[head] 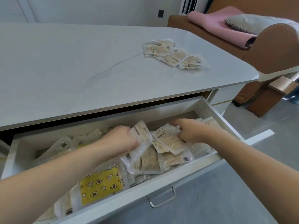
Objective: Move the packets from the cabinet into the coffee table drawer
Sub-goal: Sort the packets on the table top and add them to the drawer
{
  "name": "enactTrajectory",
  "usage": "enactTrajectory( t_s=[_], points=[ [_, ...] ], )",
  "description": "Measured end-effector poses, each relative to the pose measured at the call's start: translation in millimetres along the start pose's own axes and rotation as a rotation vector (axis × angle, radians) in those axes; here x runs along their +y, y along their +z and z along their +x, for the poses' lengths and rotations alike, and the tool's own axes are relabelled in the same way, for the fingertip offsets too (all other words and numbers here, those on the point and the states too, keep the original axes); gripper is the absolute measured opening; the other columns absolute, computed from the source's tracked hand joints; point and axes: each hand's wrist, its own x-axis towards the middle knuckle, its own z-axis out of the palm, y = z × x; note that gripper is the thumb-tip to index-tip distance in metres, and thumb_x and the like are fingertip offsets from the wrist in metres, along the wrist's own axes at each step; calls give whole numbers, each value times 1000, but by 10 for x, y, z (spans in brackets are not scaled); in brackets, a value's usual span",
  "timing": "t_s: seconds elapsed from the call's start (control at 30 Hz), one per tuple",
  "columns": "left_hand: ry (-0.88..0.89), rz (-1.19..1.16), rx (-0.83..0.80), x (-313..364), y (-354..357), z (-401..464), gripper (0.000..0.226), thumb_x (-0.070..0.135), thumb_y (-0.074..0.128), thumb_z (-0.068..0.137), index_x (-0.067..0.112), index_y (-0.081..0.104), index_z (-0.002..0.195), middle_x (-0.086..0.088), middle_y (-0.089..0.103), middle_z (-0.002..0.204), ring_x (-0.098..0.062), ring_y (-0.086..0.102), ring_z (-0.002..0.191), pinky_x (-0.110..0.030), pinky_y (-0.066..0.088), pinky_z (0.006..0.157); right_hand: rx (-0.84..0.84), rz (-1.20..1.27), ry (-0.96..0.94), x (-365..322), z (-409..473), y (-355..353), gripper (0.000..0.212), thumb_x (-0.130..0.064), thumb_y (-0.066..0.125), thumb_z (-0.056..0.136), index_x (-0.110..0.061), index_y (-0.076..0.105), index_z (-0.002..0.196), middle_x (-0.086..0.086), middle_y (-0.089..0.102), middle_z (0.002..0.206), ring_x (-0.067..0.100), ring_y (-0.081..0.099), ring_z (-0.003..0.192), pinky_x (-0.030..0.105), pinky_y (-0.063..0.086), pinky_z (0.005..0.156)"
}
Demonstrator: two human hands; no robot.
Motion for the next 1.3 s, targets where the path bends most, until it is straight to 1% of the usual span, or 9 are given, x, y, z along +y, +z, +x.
enactTrajectory(
  t_s=[0.13, 0.23, 0.3, 0.4, 0.53, 0.7, 0.83, 0.97, 1.3],
  points=[
    [-54, -449, 127, -15, 90, -60, 28, 38, 58, 77, 29, 69, 101, 1, 68, 111, -25, 65, 103, -46, 52, 93, -121, -52, 37, -95, -35, -27, 68, -15, 50, 90, -31, 24, 152, 4, 43, 147, 24, 58, 110, 25, 49, 74],
    [28, 88, 145, 19, 25, -150, 24, 41, 46, 74, 31, 61, 90, 2, 42, 112, -26, 36, 111, -40, 31, 91, -197, -65, 53, -182, -23, -68, 78, -14, 59, 85, -33, 22, 151, 6, 48, 139, 24, 63, 100, 20, 48, 59],
    [131, 458, -87, 126, -77, -206, 20, 40, 45, 70, 26, 57, 78, 1, 44, 106, -23, 40, 99, -38, 31, 81, -253, -110, 67, -219, 9, -89, 86, -15, 62, 83, -34, 15, 153, 8, 49, 138, 26, 62, 108, 25, 48, 66],
    [33, 555, -361, 174, -80, -124, 46, 26, 53, 77, 19, 58, 123, -9, 46, 138, -23, 55, 116, -36, 49, 85, -294, -135, 102, -262, 74, -86, 77, -14, 60, 83, -26, 26, 150, 11, 52, 134, 28, 62, 108, 30, 52, 72],
    [28, 558, -336, 209, 136, -109, 78, 25, 57, 88, 18, 18, 155, -14, 5, 164, -27, 49, 128, -28, 45, 85, -146, -28, 83, -295, 155, 10, 61, -40, 52, 89, -17, 38, 144, 12, 52, 137, 31, 54, 118, 35, 49, 88],
    [59, 525, -372, 255, 219, -123, 46, 36, 76, 77, 17, 64, 117, -2, 63, 111, -18, 65, 91, -30, 56, 75, -8, -298, -55, -331, 243, 154, 77, -71, 53, 77, -24, 44, 137, 11, 39, 142, 34, 33, 133, 48, 29, 106],
    [79, 613, -328, 235, 243, -148, 63, 40, 75, 79, 16, 52, 132, -5, 46, 125, -24, 52, 113, -30, 46, 84, -57, -84, -118, -298, 239, 101, 40, -48, 67, 82, -28, 48, 111, -1, 48, 126, 19, 47, 107, 31, 39, 85],
    [120, 560, -326, 203, 265, -136, 39, 30, 71, 81, 17, 56, 115, 2, 58, 97, -12, 57, 80, -24, 47, 60, -141, 113, -137, -235, 175, 55, 60, -21, 67, 82, -30, 43, 137, -4, 49, 137, 17, 49, 121, 24, 38, 92],
    [-29, 567, -285, 279, -221, -67, 21, 31, 67, 71, 21, 57, 55, 10, 46, 45, -12, 40, 43, -20, 28, 44, -71, 44, -49, -153, 150, 58, 44, -41, 60, 82, -32, 57, 125, -5, 53, 113, 19, 50, 106, 32, 37, 90]
  ],
)
